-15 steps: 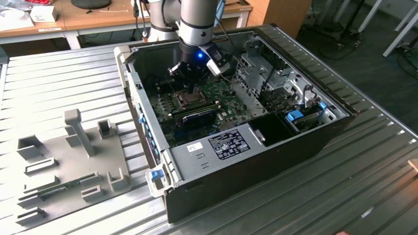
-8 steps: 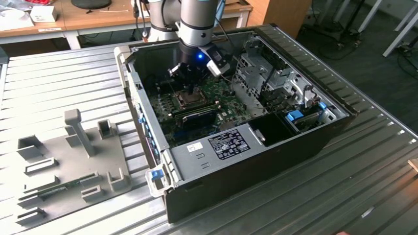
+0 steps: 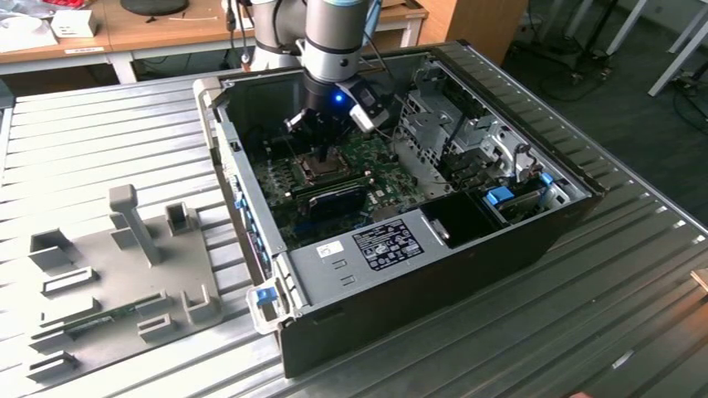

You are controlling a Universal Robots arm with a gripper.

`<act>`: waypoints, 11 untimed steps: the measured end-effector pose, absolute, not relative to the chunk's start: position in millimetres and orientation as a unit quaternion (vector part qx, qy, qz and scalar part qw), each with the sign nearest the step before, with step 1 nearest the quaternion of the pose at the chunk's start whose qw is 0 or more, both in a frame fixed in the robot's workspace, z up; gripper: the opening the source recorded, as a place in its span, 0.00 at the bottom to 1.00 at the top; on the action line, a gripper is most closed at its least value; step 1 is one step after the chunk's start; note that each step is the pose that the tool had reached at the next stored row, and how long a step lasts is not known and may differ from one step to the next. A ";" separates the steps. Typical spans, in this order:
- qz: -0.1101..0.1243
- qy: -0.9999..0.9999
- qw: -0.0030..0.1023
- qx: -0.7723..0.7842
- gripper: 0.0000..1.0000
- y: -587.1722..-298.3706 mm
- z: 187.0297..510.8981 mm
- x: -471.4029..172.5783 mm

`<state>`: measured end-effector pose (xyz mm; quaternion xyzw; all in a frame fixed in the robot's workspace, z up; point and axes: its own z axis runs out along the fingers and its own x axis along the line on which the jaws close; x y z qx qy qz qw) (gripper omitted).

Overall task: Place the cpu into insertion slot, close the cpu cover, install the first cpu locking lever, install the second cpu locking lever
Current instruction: 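Close the cpu cover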

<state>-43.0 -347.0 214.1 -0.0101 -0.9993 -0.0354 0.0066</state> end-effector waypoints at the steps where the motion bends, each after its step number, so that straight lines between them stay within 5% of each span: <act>1: -0.035 -0.999 0.007 -0.010 0.11 -347.0 214.1 -43.0; 11: -0.033 -0.999 0.006 -0.009 0.11 -346.9 211.2 -45.7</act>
